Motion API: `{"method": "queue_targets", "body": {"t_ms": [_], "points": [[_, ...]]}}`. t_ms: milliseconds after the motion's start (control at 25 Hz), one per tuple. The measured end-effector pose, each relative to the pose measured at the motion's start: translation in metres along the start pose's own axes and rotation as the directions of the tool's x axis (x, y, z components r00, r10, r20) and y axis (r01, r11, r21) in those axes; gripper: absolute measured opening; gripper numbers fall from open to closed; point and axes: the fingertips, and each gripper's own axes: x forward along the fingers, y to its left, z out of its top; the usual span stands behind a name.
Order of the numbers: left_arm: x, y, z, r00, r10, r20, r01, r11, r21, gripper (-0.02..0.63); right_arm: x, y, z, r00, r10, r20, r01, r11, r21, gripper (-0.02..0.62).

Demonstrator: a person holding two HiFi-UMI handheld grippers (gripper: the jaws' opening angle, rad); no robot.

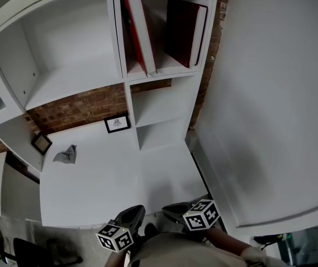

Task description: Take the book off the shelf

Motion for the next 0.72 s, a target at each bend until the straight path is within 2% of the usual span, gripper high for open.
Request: {"method": "queue_targets", "body": {"t_ms": [200, 360, 560, 720], "points": [[-0.003, 0.019, 0.012, 0.999, -0.035, -0.006, 0.035, 0.999, 0.011, 0.003, 0.009, -0.007, 0.025, 0.995, -0.060, 0.076, 0.058, 0.998, 0.028, 0.006], [0.000, 0.026, 0.017, 0.999, -0.042, -0.017, 0.042, 0.999, 0.017, 0.003, -0.003, -0.028, 0.057, 0.980, -0.129, 0.151, 0.128, 0.992, 0.014, 0.006], [0.009, 0.023, 0.023, 1.000, -0.021, -0.011, 0.021, 0.999, 0.024, 0.003, -0.039, -0.064, 0.116, 0.941, -0.186, 0.282, 0.198, 0.980, -0.016, 0.006], [0.021, 0.018, 0.025, 1.000, 0.029, 0.002, -0.029, 0.999, 0.014, 0.003, -0.072, -0.088, 0.171, 0.903, -0.204, 0.377, 0.253, 0.964, -0.085, 0.006]]}}
